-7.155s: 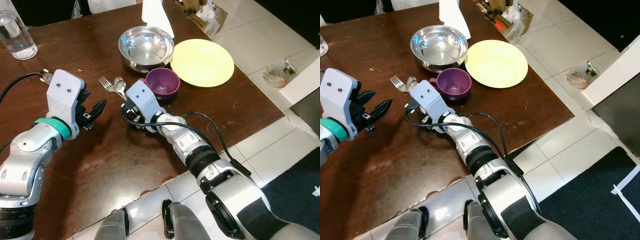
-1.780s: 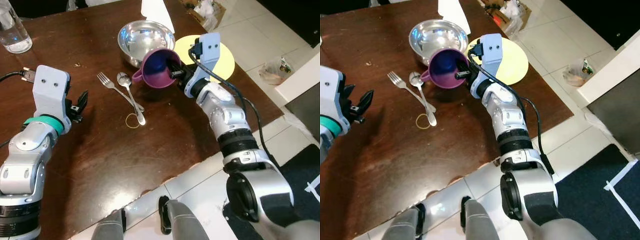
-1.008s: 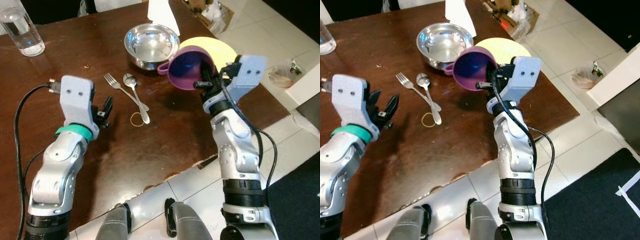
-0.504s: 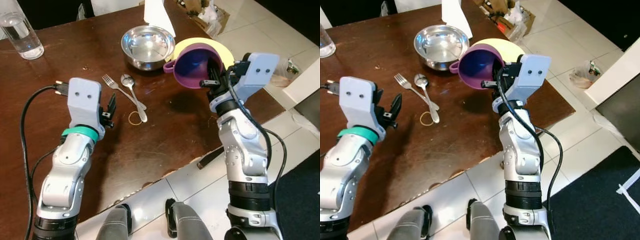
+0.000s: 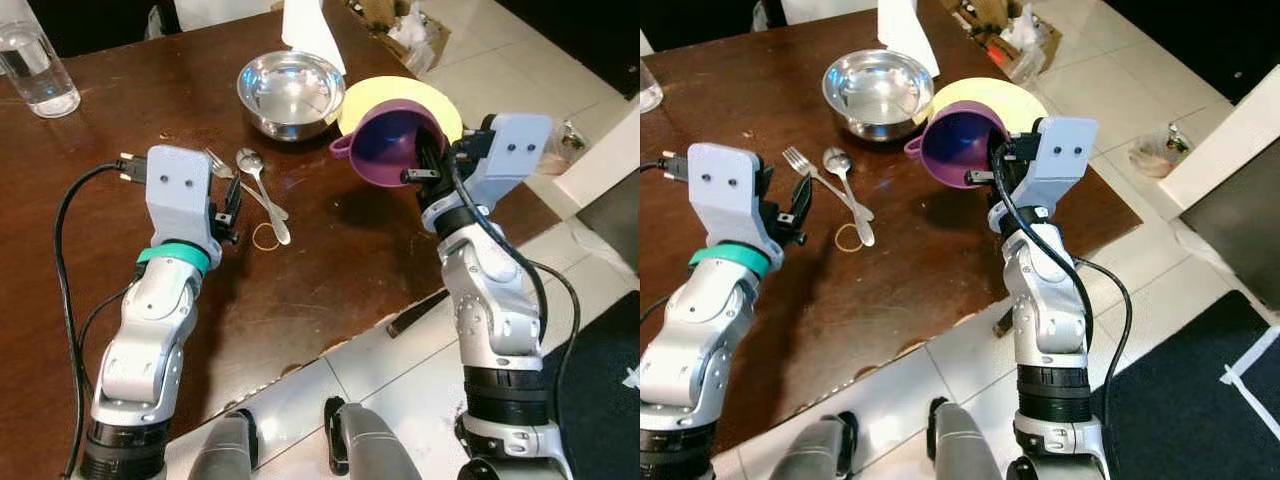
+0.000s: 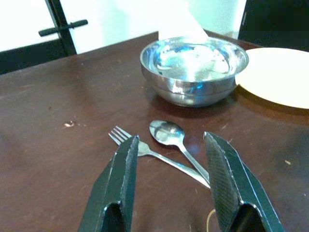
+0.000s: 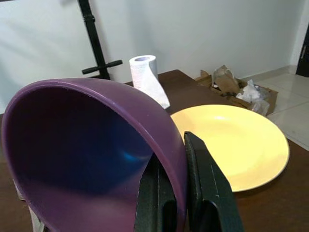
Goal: Setting the table
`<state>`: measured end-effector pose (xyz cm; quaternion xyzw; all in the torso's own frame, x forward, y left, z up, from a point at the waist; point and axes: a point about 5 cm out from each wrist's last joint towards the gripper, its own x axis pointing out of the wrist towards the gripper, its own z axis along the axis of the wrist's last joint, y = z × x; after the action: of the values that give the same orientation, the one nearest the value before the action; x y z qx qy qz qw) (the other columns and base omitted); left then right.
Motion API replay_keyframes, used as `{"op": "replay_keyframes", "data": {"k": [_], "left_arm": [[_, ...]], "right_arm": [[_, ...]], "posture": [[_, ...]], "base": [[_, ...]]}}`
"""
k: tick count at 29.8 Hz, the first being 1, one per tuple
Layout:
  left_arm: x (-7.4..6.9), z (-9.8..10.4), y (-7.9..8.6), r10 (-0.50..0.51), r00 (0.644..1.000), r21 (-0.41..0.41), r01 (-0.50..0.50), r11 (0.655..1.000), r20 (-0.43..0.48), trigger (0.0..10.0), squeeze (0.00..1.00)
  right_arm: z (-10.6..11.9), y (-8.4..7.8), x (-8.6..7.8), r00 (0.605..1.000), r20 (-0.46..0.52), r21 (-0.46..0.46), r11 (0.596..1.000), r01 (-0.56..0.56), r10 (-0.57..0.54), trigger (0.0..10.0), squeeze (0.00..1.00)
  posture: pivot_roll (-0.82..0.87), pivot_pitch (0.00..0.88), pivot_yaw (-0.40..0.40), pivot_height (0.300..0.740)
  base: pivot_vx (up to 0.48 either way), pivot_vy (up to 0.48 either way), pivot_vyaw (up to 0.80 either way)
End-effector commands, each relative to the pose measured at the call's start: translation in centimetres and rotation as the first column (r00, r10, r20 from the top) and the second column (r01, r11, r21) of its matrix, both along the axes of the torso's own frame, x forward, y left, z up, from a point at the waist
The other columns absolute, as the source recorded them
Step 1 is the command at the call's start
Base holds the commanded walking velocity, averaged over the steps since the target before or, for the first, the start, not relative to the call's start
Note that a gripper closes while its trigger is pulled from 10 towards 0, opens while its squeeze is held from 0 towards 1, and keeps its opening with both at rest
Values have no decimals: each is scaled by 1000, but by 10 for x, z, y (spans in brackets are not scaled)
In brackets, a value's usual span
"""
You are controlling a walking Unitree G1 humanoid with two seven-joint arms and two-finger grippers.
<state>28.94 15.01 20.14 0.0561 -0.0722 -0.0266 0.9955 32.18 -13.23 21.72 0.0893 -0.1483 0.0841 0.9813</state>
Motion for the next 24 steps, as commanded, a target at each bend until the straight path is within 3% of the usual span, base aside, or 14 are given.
{"op": "replay_keyframes", "data": {"k": [1, 24], "left_arm": [[1, -4, 5, 15, 1000, 5, -15, 1000, -11, 10000, 0], [4, -6, 3, 2, 1000, 2, -2, 1000, -6, 10000, 0]], "right_arm": [[-4, -1, 0, 1000, -17, -3, 1000, 8, -8, 10000, 0], [-8, 3, -2, 1000, -27, 3, 1000, 4, -4, 10000, 0]], "posture": [[-95, 113, -18, 740], [-75, 93, 7, 740]], "base": [[0, 0, 0], [0, 0, 0]]}}
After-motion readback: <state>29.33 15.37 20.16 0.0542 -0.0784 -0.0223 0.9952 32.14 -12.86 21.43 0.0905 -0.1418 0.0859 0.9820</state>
